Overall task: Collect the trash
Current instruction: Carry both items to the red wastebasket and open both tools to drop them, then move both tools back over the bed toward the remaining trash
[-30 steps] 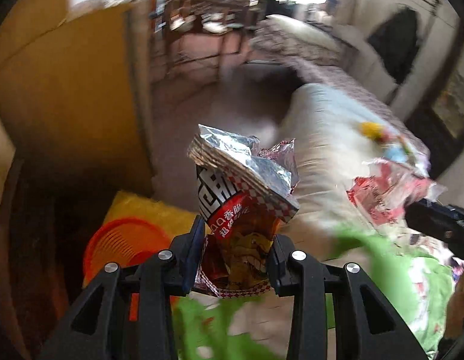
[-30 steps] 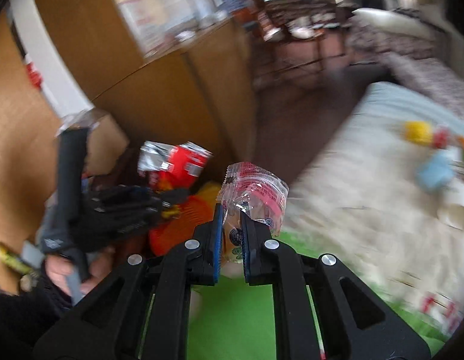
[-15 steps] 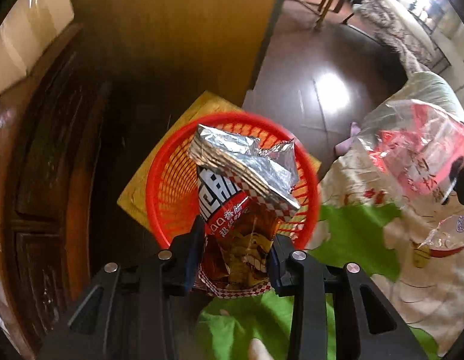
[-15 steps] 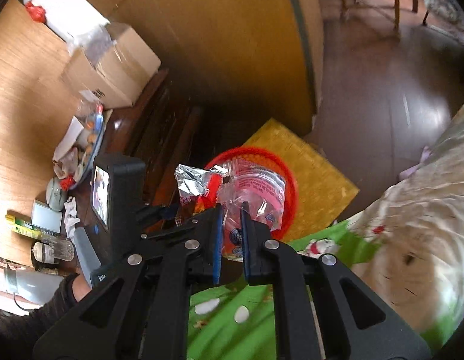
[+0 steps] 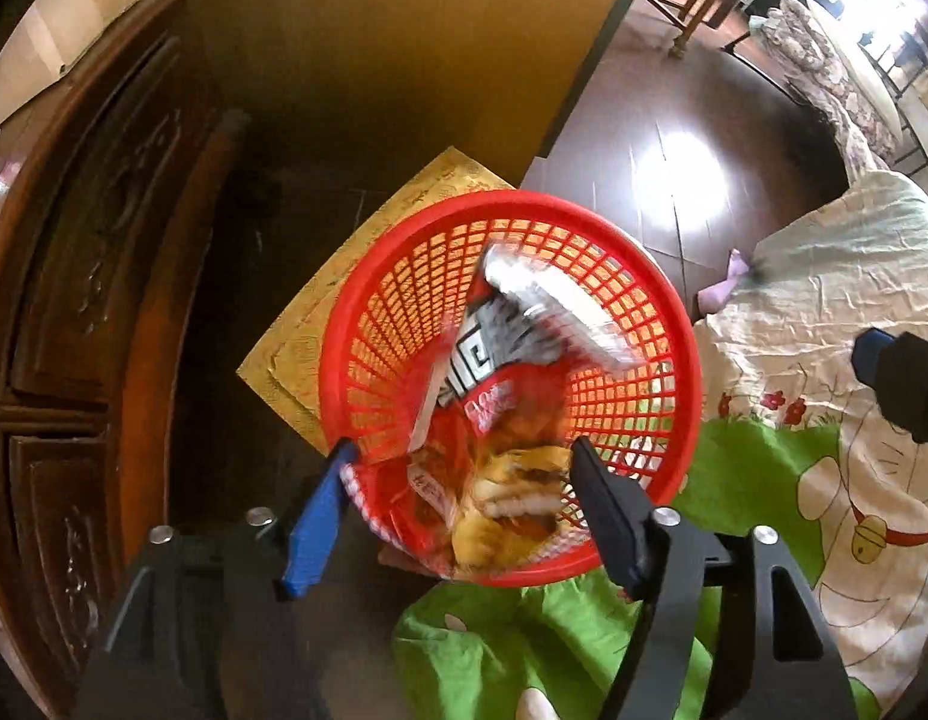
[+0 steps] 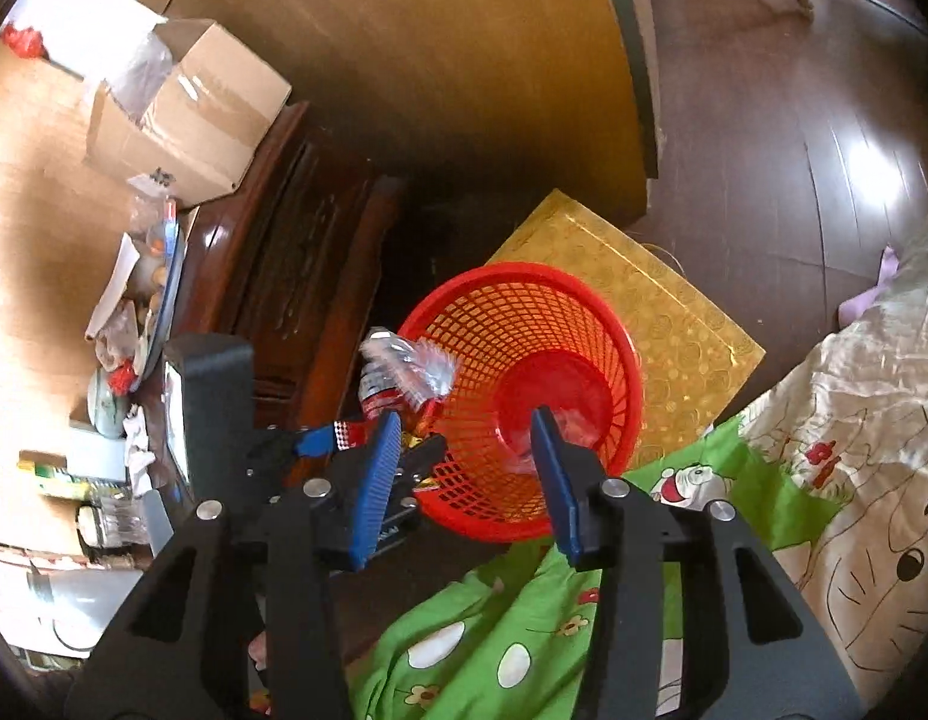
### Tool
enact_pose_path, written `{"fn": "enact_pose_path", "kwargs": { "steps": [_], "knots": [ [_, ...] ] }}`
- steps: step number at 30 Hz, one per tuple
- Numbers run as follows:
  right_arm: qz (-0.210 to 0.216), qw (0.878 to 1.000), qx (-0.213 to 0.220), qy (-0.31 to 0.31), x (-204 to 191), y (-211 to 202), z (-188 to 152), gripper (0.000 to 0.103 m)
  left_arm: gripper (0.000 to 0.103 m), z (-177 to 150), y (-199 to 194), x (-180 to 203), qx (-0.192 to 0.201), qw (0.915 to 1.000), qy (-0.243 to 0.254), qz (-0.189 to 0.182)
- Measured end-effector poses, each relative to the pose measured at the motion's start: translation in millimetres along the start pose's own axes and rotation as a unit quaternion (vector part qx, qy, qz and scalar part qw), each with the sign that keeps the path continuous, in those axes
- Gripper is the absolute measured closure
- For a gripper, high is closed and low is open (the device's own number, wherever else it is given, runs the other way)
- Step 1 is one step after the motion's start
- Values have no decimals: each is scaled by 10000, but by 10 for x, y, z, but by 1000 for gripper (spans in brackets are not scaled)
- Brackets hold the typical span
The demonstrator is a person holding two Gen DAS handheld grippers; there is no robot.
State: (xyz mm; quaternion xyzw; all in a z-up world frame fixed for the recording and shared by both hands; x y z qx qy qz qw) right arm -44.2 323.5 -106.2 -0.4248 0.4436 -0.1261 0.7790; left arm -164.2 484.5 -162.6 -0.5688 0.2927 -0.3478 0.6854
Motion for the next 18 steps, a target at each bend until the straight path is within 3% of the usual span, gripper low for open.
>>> {"fn": "enact_pose_path", "kwargs": {
  "steps": [8, 12, 17, 18],
  "knots": [
    [-239, 9983, 540, 21, 29, -393, -60, 52, 25, 16, -131, 102, 109, 9999, 82, 1],
    [-594, 9913, 1164, -182, -20, -881, -153, 30, 21, 39, -365, 239, 322, 9993, 182, -58],
    [-1201, 9786, 1666, -121, 150, -1519, -348, 24, 21, 30, -746, 604, 960, 9942, 485, -95],
    [-1319, 9744, 1822, -11, 233, -1669, -418, 18, 21, 15, -844, 728, 1093, 9920, 613, -166]
  ]
}}
Point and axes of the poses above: each gripper's, at about its wrist camera, not at the fingertips, and y roughly the way its jaws point, x to its right, z to its top, the point moved 1 cm from there along y, roughly the way its jaws point, and after that the axes turned 8 degrees about z, right-handed, at the moved point
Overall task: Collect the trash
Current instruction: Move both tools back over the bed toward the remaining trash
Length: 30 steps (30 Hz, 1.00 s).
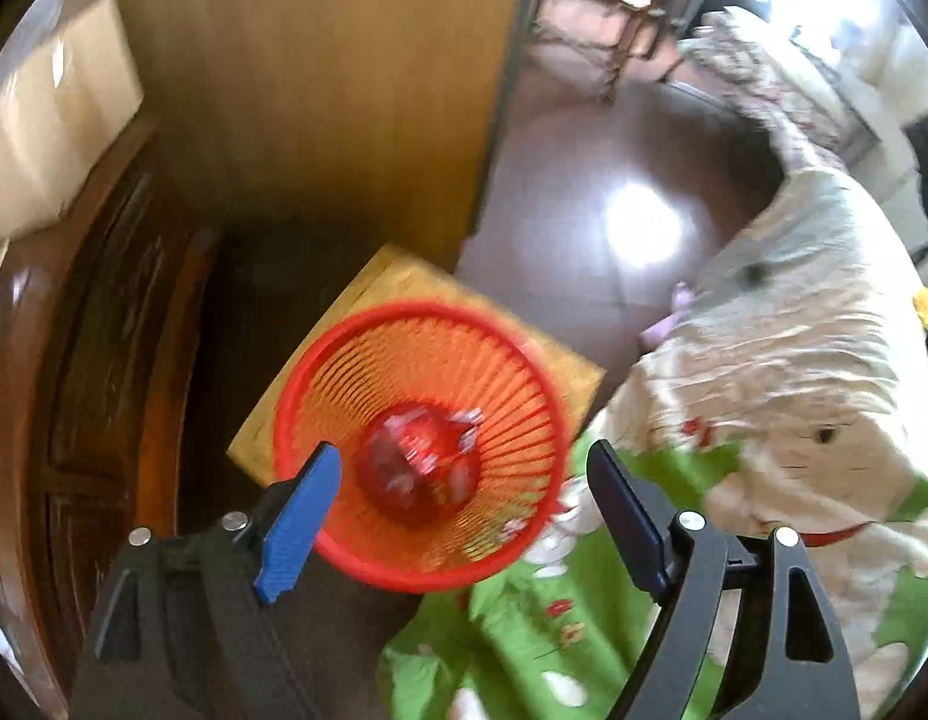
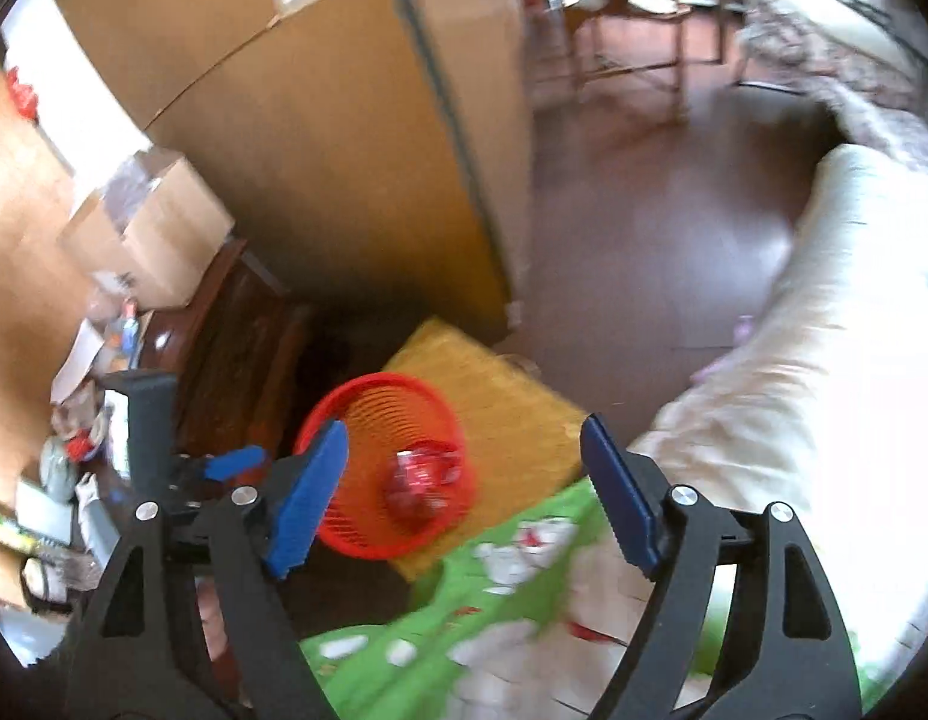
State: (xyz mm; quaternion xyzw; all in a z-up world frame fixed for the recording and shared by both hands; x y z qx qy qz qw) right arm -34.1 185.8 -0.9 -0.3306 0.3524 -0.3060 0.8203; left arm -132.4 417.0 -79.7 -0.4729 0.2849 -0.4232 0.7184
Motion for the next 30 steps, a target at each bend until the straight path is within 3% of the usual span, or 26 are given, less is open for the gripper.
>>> {"fn": "enact_pose_path", "kwargs": {
  "steps": [3, 5, 9, 13, 16, 24, 30],
  "knots": [
    [-314, 9977, 509, 333, 364, -386, -93, 10, 21, 30, -174, 276, 264, 9993, 213, -137],
    [-586, 9937, 781, 544, 645, -643, -177, 7, 20, 20, -310, 494, 497, 9970, 323, -490],
    [-942, 9853, 1117, 889, 1092, -1019, -347, 7, 20, 28, -447, 943, 301, 9933, 550, -974],
    [-1359, 9749, 1422, 1045, 1508, -1371, -550, 7, 20, -15, -643, 1553, 542, 9871, 1218, -885],
    [-1651, 9649, 1653, 1200, 1792, -1587, -684, 7, 20, -39, -715, 1898, 516, 9828, 1458, -1012],
    [-1876, 9415, 2037, 1921, 2533, -2027, -1010, 7, 20, -158, -853, 2800, 709, 9708, 2020, -1087],
    [-2175, 9271, 2123, 2194, 2882, -2175, -1076, 7, 20, -217, -876, 3360, 774, 9613, 2372, -1168]
  ]
}}
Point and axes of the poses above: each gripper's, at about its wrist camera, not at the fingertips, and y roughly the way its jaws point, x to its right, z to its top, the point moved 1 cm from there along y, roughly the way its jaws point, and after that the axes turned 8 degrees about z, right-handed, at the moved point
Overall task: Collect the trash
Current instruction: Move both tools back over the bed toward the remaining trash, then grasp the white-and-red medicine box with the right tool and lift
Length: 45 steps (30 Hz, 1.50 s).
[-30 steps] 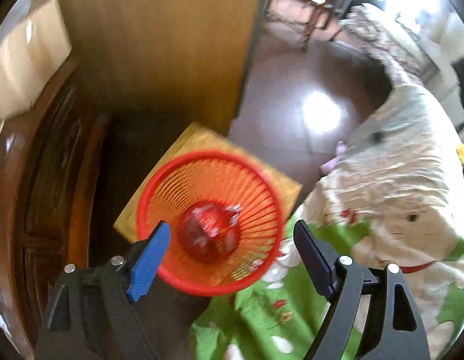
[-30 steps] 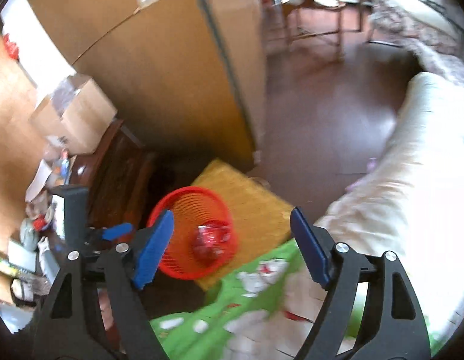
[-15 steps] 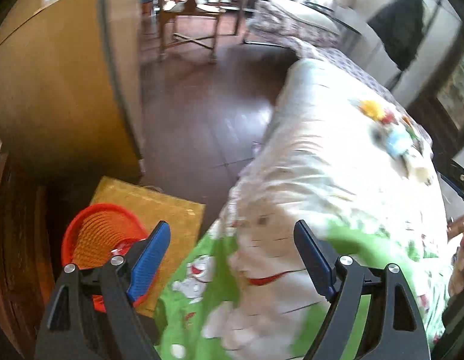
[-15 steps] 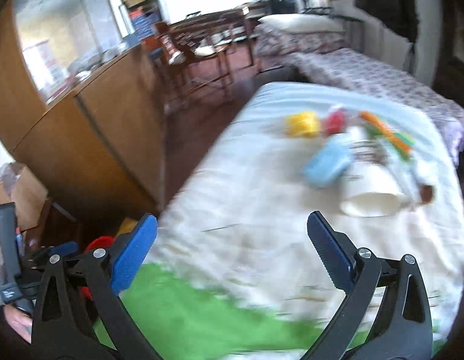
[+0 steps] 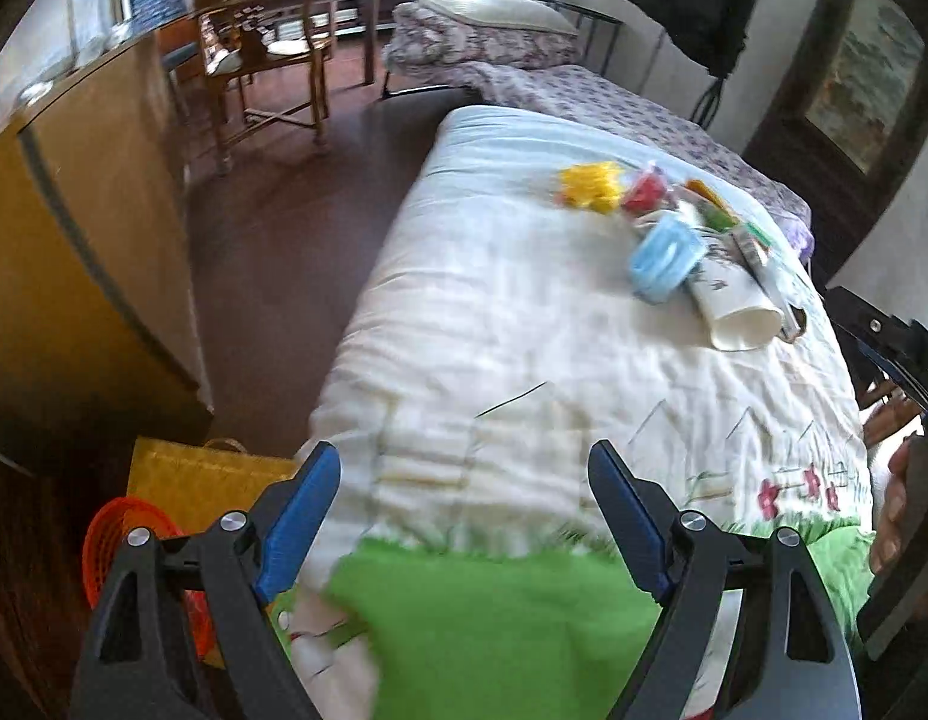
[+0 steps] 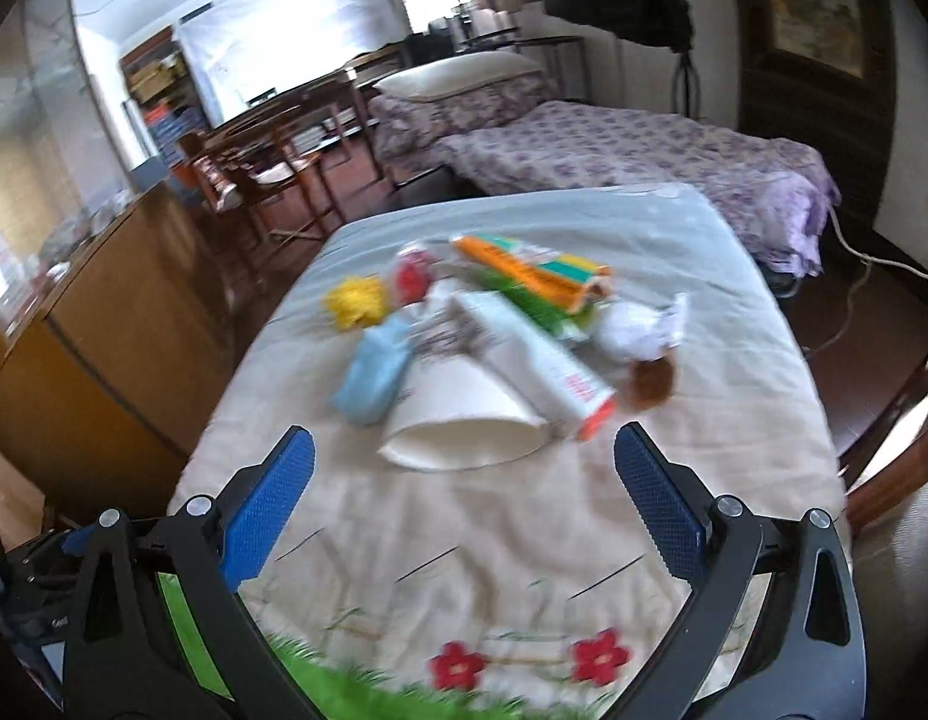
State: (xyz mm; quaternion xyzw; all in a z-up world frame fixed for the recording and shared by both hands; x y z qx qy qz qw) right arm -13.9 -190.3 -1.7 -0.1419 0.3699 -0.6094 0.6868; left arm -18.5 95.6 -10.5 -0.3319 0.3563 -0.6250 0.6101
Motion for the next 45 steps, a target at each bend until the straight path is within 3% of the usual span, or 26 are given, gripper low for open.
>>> {"fn": "enact_pose_path", "kwargs": {
  "steps": [13, 20, 25, 28, 31, 34, 36, 40, 45],
  "knots": [
    [-510, 9984, -236, -61, 348, 387, 142, 7, 15, 427, 273, 583, 233, 9990, 353, -114],
    [-326, 9994, -114, 21, 418, 407, 180, 7, 15, 440, 436, 743, 148, 9987, 423, -251],
    [-390, 9992, -42, 74, 468, 413, 174, 7, 15, 425, 443, 765, 268, 9981, 406, -387],
    [-643, 9979, 94, -81, 445, 345, 212, 7, 15, 427, 482, 736, 168, 9983, 312, -463],
    [-435, 9980, 348, 283, 569, 227, 226, 7, 15, 428, 517, 690, 88, 9984, 218, -510],
    [-276, 9982, 141, 520, 644, 301, 214, 14, 15, 435, 540, 647, 24, 9981, 147, -593],
    [-283, 9990, -63, 335, 583, 401, 208, 21, 15, 441, 567, 628, -38, 9978, 97, -649],
    [-50, 9998, -176, 29, 393, 520, 210, 22, 15, 426, 572, 632, -58, 9974, 119, -707],
    [-418, 9960, -455, -647, 160, 801, 269, 27, 15, 412, 564, 695, -6, 9973, 296, -673]
  ]
}}
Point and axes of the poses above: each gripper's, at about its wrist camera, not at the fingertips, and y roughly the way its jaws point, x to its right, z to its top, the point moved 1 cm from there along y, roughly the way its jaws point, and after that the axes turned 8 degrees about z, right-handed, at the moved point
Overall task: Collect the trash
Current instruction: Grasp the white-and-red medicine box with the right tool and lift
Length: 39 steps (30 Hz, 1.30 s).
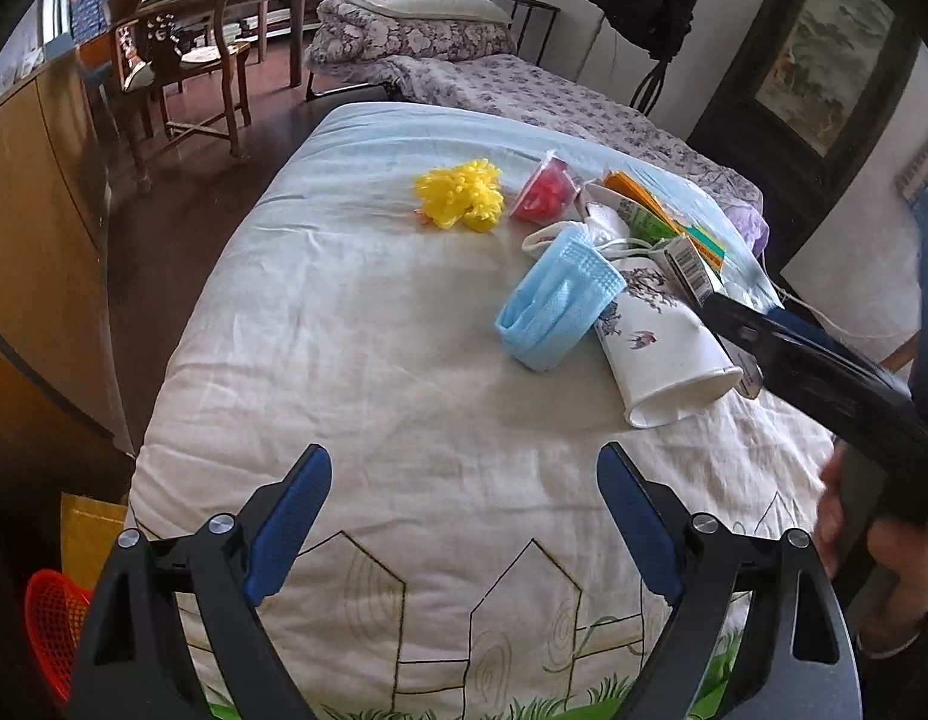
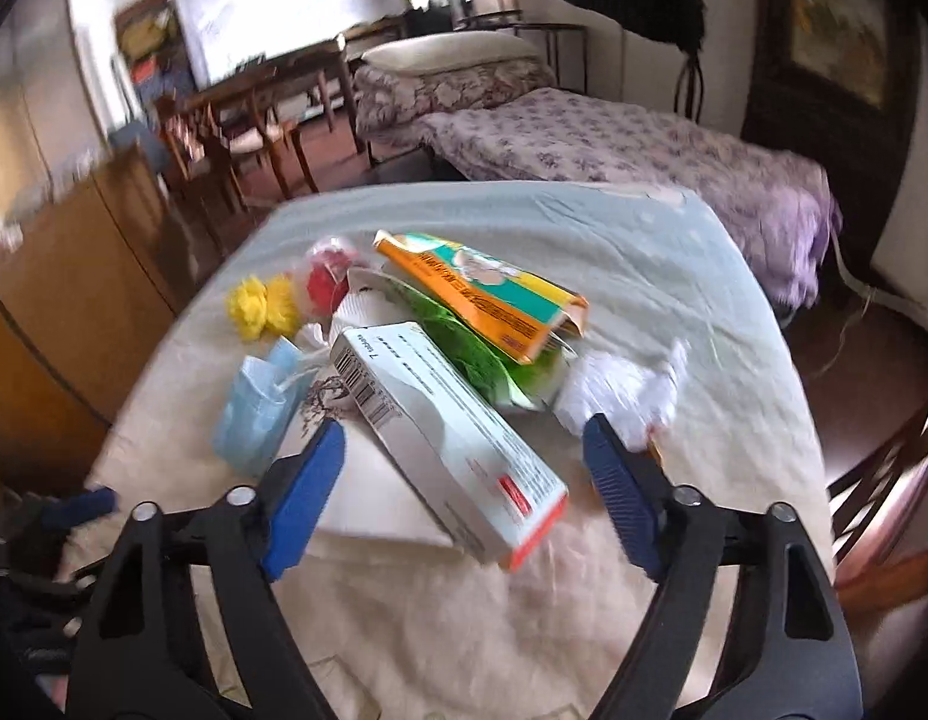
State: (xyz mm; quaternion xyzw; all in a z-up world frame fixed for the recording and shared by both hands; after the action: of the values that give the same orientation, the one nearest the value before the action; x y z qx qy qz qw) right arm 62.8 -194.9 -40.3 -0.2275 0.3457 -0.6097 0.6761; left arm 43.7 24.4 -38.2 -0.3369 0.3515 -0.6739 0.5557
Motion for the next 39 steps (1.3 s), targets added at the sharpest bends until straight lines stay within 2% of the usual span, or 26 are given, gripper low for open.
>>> {"fn": "enact_pose_path", "kwargs": {
  "steps": [4, 8, 9, 10, 11, 13, 18, 23, 26, 28, 31, 35, 36, 37, 38, 39],
  "knots": [
    [80, 9997, -74, 224, 57, 113, 86, 27, 15, -8, 12, 23, -5, 10000, 47, 10],
    [558, 9960, -235, 664, 186, 201, 72, 28, 15, -9, 40, 49, -41, 9999, 100, 29],
    [711, 9937, -286, 820, 230, 210, 60, 33, 15, -9, 50, 60, -52, 9999, 124, 41],
    [936, 9904, -313, 970, 274, 197, 39, 48, 15, -10, 57, 66, -58, 9999, 143, 57],
    [1055, 9883, -315, 1054, 310, 169, 33, 52, 15, -11, 62, 66, -60, 9998, 153, 70],
    [958, 9897, -311, 1013, 327, 108, 22, 65, 15, -8, 68, 69, -55, 9998, 150, 81],
    [1083, 9881, -186, 1078, 341, -182, -103, 73, 15, -2, 61, 46, -43, 9999, 64, 81],
    [1061, 9876, -148, 1151, 340, -381, -182, 74, 15, -5, 43, 30, -26, 9999, 62, 111],
    [872, 9884, -385, 1181, 362, -277, -223, 68, 15, -9, 30, 34, -4, 9999, 74, 120],
    [822, 9875, -575, 1219, 384, -190, -238, 56, 15, -16, 14, 42, 18, 9999, 101, 122],
    [761, 9886, -615, 1145, 383, -157, -256, 48, 15, -20, 7, 65, 36, 9998, 167, 130],
    [628, 9888, -701, 1155, 419, -124, -295, 49, 15, -29, -3, 126, 81, 9995, 292, 113],
    [618, 9883, -762, 1167, 439, -112, -297, 56, 15, -34, -7, 139, 94, 9994, 317, 104],
    [618, 9878, -841, 1160, 451, -84, -294, 74, 15, -33, -6, 150, 97, 9993, 336, 104],
    [634, 9875, -901, 1131, 449, -72, -299, 79, 15, -32, -6, 162, 98, 9992, 361, 109],
    [602, 9880, -863, 1126, 445, -95, -297, 79, 15, -31, -6, 171, 101, 9992, 384, 109]
  ]
}}
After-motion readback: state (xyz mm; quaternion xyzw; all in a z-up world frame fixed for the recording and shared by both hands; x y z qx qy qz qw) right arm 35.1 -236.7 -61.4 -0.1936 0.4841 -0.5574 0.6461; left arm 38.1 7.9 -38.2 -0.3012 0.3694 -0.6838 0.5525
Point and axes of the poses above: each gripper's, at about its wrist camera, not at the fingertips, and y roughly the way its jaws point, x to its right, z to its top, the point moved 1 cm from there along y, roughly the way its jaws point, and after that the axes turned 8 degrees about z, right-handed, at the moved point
